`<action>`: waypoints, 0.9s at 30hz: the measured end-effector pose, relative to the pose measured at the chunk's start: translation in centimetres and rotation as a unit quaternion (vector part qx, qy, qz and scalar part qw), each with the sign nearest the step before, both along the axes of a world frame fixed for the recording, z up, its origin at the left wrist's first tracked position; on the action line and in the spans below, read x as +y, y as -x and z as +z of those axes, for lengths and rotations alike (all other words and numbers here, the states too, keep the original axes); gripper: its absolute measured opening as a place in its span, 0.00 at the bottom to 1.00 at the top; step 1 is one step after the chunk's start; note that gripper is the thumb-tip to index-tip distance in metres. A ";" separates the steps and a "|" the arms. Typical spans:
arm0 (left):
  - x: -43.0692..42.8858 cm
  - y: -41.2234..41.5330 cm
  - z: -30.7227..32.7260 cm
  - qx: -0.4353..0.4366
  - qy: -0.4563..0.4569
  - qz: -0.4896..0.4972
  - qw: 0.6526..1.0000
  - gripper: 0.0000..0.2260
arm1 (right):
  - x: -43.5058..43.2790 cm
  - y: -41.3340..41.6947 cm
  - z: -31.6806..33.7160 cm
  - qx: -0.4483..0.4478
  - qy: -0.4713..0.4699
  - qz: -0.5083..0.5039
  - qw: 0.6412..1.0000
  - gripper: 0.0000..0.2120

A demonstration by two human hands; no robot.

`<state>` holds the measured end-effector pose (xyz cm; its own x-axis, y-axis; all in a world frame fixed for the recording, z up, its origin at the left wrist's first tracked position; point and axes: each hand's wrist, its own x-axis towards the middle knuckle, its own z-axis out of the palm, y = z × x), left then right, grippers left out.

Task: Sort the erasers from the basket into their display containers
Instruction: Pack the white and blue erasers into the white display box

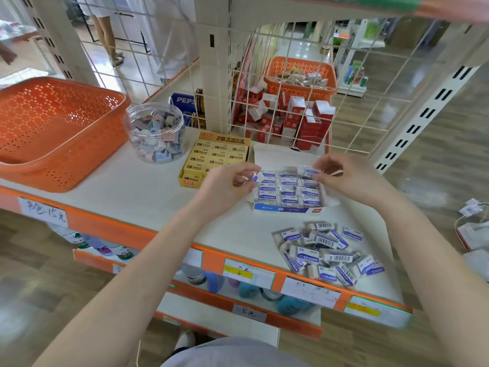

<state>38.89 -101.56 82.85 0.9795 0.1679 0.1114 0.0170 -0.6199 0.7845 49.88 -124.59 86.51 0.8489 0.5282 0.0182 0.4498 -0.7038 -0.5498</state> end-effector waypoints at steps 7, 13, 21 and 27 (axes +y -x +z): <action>0.0 -0.2 0.1 0.006 -0.011 -0.005 1.000 0.14 | 0.1 0.4 -0.1 -0.043 0.046 -0.012 0.998 0.07; 0.0 -0.3 0.2 0.002 -0.014 -0.007 1.000 0.14 | 2.1 1.3 0.0 -0.079 0.095 0.048 0.991 0.11; -0.2 0.2 0.4 -0.012 -0.030 -0.036 0.999 0.15 | 0.3 0.5 1.1 -0.029 0.030 0.017 0.999 0.08; -1.8 0.1 0.8 0.011 -0.043 -0.141 0.989 0.12 | 0.1 1.5 -0.4 -0.007 0.138 0.111 0.984 0.07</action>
